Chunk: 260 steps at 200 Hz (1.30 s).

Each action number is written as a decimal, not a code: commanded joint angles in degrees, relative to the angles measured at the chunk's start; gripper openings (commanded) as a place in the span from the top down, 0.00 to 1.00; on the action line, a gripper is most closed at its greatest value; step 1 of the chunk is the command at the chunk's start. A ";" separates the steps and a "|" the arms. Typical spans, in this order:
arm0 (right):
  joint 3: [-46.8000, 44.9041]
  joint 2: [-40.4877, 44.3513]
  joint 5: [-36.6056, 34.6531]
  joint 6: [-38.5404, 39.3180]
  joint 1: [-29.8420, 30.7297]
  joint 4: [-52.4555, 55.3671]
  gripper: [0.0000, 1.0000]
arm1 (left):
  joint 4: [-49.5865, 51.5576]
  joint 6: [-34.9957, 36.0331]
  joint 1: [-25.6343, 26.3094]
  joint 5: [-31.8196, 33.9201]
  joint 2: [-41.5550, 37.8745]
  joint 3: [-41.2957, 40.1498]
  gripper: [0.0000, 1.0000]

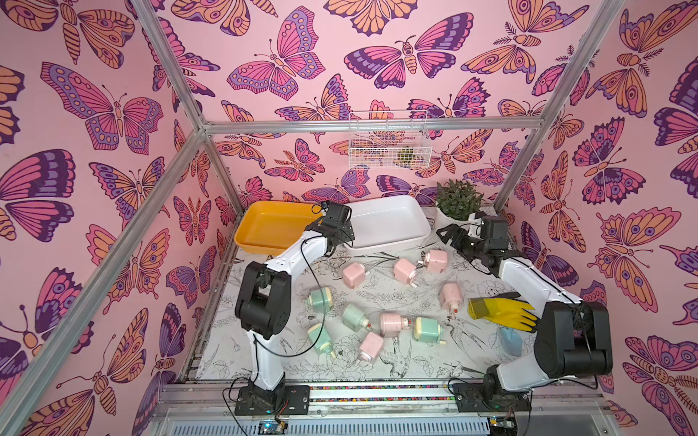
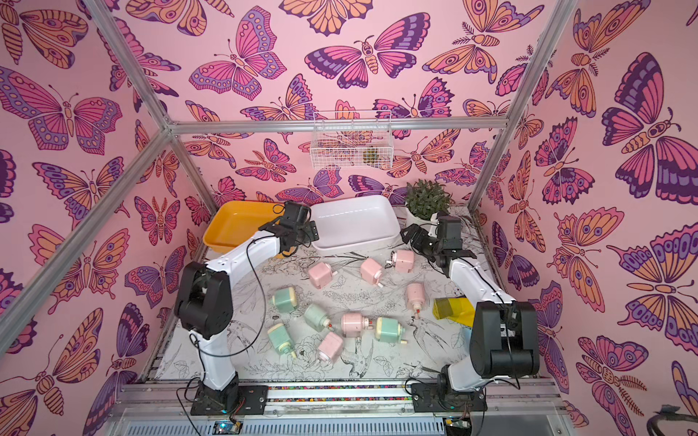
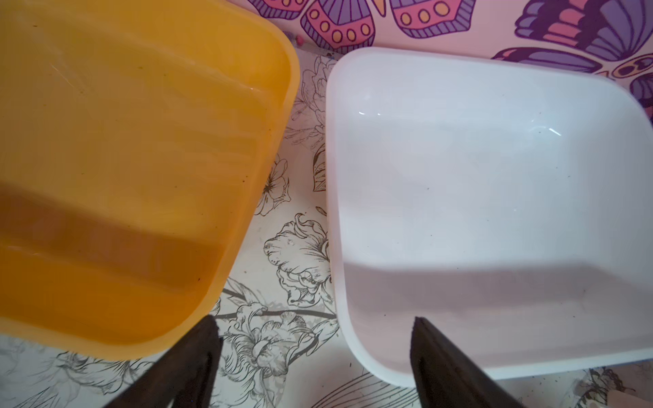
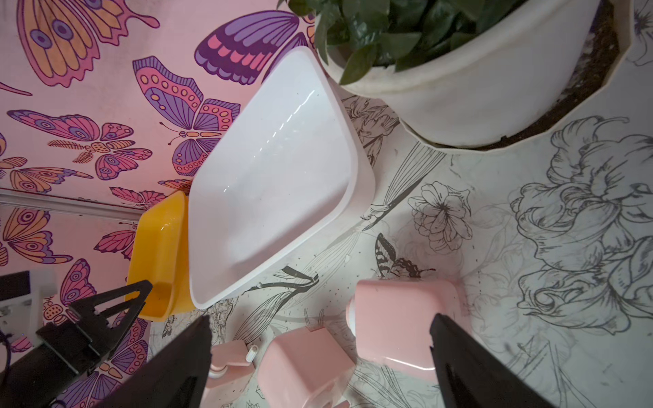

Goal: Place the pencil sharpeners by color into the storage box
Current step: Adjust the storage box at the center of the board.

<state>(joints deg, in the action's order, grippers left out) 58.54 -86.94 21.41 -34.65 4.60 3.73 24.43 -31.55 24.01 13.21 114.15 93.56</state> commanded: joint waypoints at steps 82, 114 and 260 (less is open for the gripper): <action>0.22 12.60 -12.69 8.40 0.34 12.55 0.01 | 10.58 0.41 -2.37 -2.98 18.44 21.38 0.38; -0.86 17.81 -17.37 9.87 0.36 13.89 0.01 | 12.02 0.61 -2.65 -4.63 21.59 24.67 0.62; -3.88 27.37 -23.79 10.92 0.32 13.73 0.01 | 12.23 1.72 -1.99 -7.23 22.03 25.24 0.98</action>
<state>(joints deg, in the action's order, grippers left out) 54.98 -60.34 -0.89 -24.75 4.60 16.82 35.64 -30.48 21.50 7.51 135.87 117.93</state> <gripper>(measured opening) 0.991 0.123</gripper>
